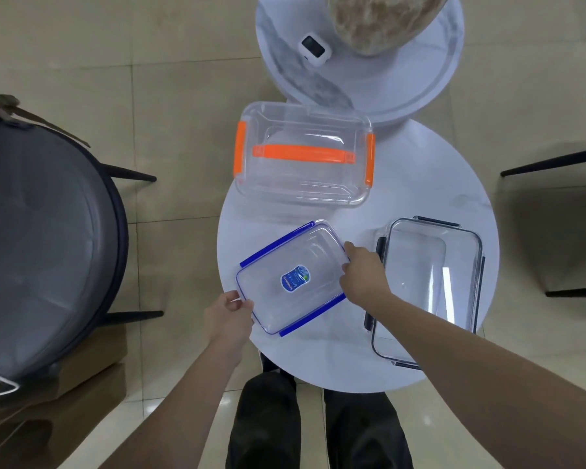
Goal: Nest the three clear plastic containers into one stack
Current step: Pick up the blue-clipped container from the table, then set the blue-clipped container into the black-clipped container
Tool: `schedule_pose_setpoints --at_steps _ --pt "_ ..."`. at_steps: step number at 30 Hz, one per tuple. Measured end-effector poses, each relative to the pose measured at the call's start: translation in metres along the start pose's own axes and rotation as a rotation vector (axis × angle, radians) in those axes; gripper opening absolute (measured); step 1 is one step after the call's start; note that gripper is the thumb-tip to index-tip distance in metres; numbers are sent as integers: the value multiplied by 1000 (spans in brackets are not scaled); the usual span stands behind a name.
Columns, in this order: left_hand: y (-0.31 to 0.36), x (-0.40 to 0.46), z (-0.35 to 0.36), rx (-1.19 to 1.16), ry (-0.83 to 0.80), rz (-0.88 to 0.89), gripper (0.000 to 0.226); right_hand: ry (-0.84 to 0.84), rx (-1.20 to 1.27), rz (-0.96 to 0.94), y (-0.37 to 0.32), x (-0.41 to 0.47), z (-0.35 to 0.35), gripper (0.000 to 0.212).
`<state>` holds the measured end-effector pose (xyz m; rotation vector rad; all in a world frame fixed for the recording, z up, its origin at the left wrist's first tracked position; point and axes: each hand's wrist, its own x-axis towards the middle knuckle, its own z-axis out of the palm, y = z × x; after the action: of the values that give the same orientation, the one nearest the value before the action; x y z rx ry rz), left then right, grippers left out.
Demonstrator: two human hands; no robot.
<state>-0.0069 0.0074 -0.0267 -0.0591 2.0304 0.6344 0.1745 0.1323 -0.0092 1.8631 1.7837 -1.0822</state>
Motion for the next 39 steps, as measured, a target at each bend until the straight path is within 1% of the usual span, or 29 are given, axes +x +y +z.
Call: schedule_pose_setpoints --at_steps 3,6,7,9,10,11,14,15,16,18,20,22,24,27,30,32,35,39 --pt "2 2 1 16 -5 6 31 19 16 17 -2 0 2 31" --pt "2 2 -1 33 -11 2 33 41 64 40 -6 -1 3 16" --pt "3 0 -2 35 -10 5 34 42 83 43 -7 -2 3 14" --pt "3 -4 -7 30 -7 21 35 48 125 25 -7 -7 4 17" --pt "3 -8 -11 26 -11 29 35 60 146 10 -6 -10 3 14" --pt "3 -12 -15 22 -16 35 32 71 169 -7 -5 -14 1 12" --pt "5 -31 -29 -14 -40 72 15 108 266 -60 -2 -30 -6 12" --pt "8 -40 -33 -25 -52 89 14 126 300 -74 -1 -37 -11 13" --pt "11 -48 -36 -36 -65 101 15 147 326 -90 1 -44 -15 15" --pt "17 -65 -41 -64 -94 123 18 176 396 -95 7 -57 -26 27" --pt "22 -80 -42 -89 -121 145 15 189 494 -56 15 -69 -37 39" --pt "28 -93 -41 -105 -138 149 16 219 530 -51 25 -77 -46 43" --pt "34 -108 -35 -113 -152 145 21 256 529 -71 36 -85 -57 42" --pt "42 -124 -22 -100 -184 159 15 322 551 -81 50 -97 -76 41" --pt "47 -138 -3 -84 -219 148 30 400 571 -86 66 -104 -95 38" --pt "47 -146 12 -67 -246 135 32 442 604 -92 79 -106 -106 35" --pt "40 -159 35 -22 -290 115 26 459 697 -97 100 -107 -119 32" --pt "23 -175 64 20 -318 68 32 469 702 -98 129 -98 -127 32"
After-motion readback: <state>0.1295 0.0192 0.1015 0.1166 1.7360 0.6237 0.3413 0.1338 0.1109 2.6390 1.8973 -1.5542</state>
